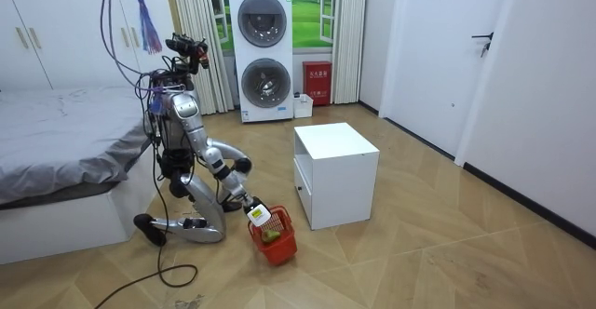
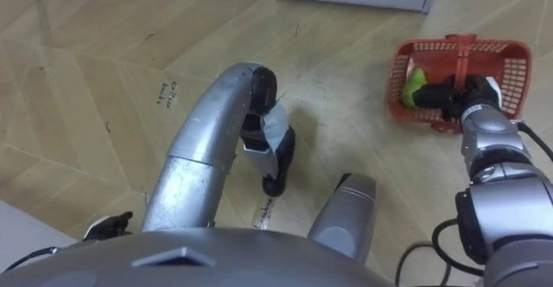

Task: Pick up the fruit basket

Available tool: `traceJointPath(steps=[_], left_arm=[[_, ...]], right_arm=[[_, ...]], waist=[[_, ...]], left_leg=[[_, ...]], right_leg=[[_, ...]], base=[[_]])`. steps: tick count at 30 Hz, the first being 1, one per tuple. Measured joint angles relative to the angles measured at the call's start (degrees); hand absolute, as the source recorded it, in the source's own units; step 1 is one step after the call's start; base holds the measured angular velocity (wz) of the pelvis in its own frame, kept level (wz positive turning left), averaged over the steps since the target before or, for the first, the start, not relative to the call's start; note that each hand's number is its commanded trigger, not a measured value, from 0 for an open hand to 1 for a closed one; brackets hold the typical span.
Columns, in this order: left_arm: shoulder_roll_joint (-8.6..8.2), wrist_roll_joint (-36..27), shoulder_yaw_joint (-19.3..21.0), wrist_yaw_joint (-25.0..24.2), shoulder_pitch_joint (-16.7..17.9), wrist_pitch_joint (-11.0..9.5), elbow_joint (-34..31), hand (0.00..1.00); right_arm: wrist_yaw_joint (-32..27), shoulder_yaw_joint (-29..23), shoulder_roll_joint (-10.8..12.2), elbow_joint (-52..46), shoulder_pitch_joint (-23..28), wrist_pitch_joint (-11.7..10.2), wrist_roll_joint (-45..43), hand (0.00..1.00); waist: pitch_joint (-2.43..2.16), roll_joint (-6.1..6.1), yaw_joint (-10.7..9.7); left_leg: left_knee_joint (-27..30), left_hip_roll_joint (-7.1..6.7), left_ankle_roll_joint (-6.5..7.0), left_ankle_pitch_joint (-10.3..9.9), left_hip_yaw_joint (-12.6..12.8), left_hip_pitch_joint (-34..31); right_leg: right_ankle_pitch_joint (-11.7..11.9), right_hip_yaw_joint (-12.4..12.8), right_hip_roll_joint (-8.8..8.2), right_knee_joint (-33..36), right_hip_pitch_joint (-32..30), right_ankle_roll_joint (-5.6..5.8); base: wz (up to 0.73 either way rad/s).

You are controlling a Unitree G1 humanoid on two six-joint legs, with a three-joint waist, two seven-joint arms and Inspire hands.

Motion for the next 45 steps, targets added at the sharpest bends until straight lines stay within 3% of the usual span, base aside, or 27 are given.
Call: traceJointPath(steps=[3,7,10,15,20,25,28,30,31,35,37,39,41,43,45], left_arm=[[-0.09,0.02,-0.43,0.04,-0.16,0.05,-0.23,0.00],[-0.12,0.04,-0.43,0.11,-0.47,0.06,-1.77,0.00],[-0.52,-0.02,-0.43,0.17,-0.78,0.09,-2.40,0.00],[-1.19,-0.02,-0.42,1.19,-3.31,-0.03,-2.30,0.00],[-1.51,0.01,-0.39,1.92,-4.12,-0.07,-2.32,0.00],[-1.53,0.15,-0.25,2.49,-4.15,0.04,-2.72,0.00],[-1.50,0.62,-0.24,2.50,-5.67,0.05,-2.96,0.00],[-1.30,1.10,0.38,2.74,-7.36,0.01,-2.44,0.00],[-1.33,1.18,1.17,2.93,-7.73,0.01,-2.35,0.00],[-1.26,1.22,2.96,3.11,-9.07,0.09,-2.15,0.00],[-1.29,1.23,3.07,3.47,-9.71,0.10,-2.37,0.00],[-1.17,1.25,4.24,4.16,-10.21,0.61,-2.91,0.00],[-1.08,1.34,4.40,4.25,-9.63,1.64,-3.80,0.00],[-1.11,1.66,5.78,4.22,-7.97,2.68,-5.06,0.00],[-1.09,2.36,8.97,4.20,-5.26,4.18,-6.71,0.00]], right_arm=[[-0.07,-0.03,-0.01,0.17,0.00,0.00,-0.01,1.00],[-0.07,-0.02,0.05,0.19,0.00,0.00,-0.01,1.00],[-0.41,-0.02,0.22,0.13,-0.01,-0.01,0.00,1.00],[-1.90,0.00,3.11,-0.71,-0.72,-0.06,-0.24,1.00],[-2.01,-0.05,3.18,-3.01,-1.28,-0.05,-0.08,1.00],[-2.31,0.04,4.75,-7.54,-1.26,-0.03,2.72,1.00],[-2.60,0.03,4.72,-10.37,-1.27,-0.03,2.84,1.00],[-2.65,-0.03,5.14,-12.58,-1.26,0.00,2.23,1.00],[-2.57,-0.02,5.22,-14.07,-1.25,0.09,2.37,1.00],[-2.79,-0.06,5.16,-20.23,-1.25,0.33,2.65,1.00],[-2.95,-0.04,5.17,-21.17,-1.25,0.57,2.56,1.00],[-3.04,-0.03,5.06,-22.65,-1.25,1.43,2.51,1.00],[-2.97,0.04,5.04,-23.53,-1.25,1.58,2.42,1.00],[-2.98,0.04,5.07,-24.48,-1.25,2.39,2.01,1.00],[-3.01,0.04,5.18,-26.42,-1.09,2.56,1.65,1.00]], waist=[[0.12,-0.20,-0.46],[0.72,-1.25,-0.54],[0.86,-1.76,-0.63],[1.07,-3.07,-1.06],[0.96,-3.16,-1.75],[0.93,-4.44,-2.14],[0.89,-4.84,-2.50],[0.87,-5.79,-2.67],[0.66,-6.20,-3.01],[0.49,-6.50,-4.67],[0.36,-6.32,-4.78],[-0.13,-5.54,-5.07],[-0.25,-5.42,-4.94],[-0.49,-5.14,-4.76],[-0.66,-4.82,-5.00]], left_leg=[[-0.09,-0.07,-0.10,0.23,-0.02,-0.06],[-0.19,-0.01,-0.37,0.43,-0.08,-0.02],[-0.06,0.09,-0.37,0.43,-0.11,-0.03],[0.59,0.85,-0.36,0.42,-0.52,-0.07],[1.22,0.78,-0.13,0.52,-0.97,0.11],[1.90,0.41,-0.10,0.53,-1.91,0.79],[2.09,-1.35,-0.14,0.51,-2.91,1.19],[2.30,-1.45,0.31,0.29,-2.99,1.74],[2.64,-1.48,0.62,0.12,-3.15,1.95],[3.20,-1.57,1.46,-0.43,-3.78,2.42],[2.92,-1.58,2.02,-0.69,-4.06,3.39],[0.44,-1.49,2.16,-0.71,-4.92,4.37],[-3.62,-1.14,2.51,-0.31,-4.90,6.39],[-9.17,-0.59,2.74,0.45,-4.93,9.75],[-18.87,0.15,3.24,2.77,-5.04,15.50]], right_leg=[[0.00,-0.16,0.02,0.06,0.03,0.00],[-0.01,0.18,0.20,0.24,-0.12,0.01],[-0.01,0.32,0.31,0.27,-0.13,0.01],[-0.07,0.43,1.26,0.69,-0.13,0.12],[-0.13,0.16,1.64,0.88,0.71,0.24],[-0.14,0.05,2.26,0.64,2.10,0.22],[-0.13,-0.64,1.96,0.45,3.68,0.22],[-0.13,-0.82,1.88,0.28,4.59,0.22],[-0.13,-0.86,2.06,0.06,5.10,0.21],[-0.18,-1.14,3.49,-1.28,6.35,0.24],[-0.18,-0.77,4.58,-2.90,7.04,0.25],[-0.18,-0.23,7.21,-7.21,6.51,0.25],[-0.17,0.71,7.87,-12.54,6.20,0.26],[-0.13,2.73,9.51,-20.58,6.89,0.34],[0.13,3.43,10.20,-35.56,10.03,0.83]], base=[[0.00],[0.00],[0.00],[-0.06],[-0.02],[-0.04],[0.04],[0.04],[-0.04],[-0.01],[-0.03],[-0.07],[-0.22],[-0.41],[-0.58]])
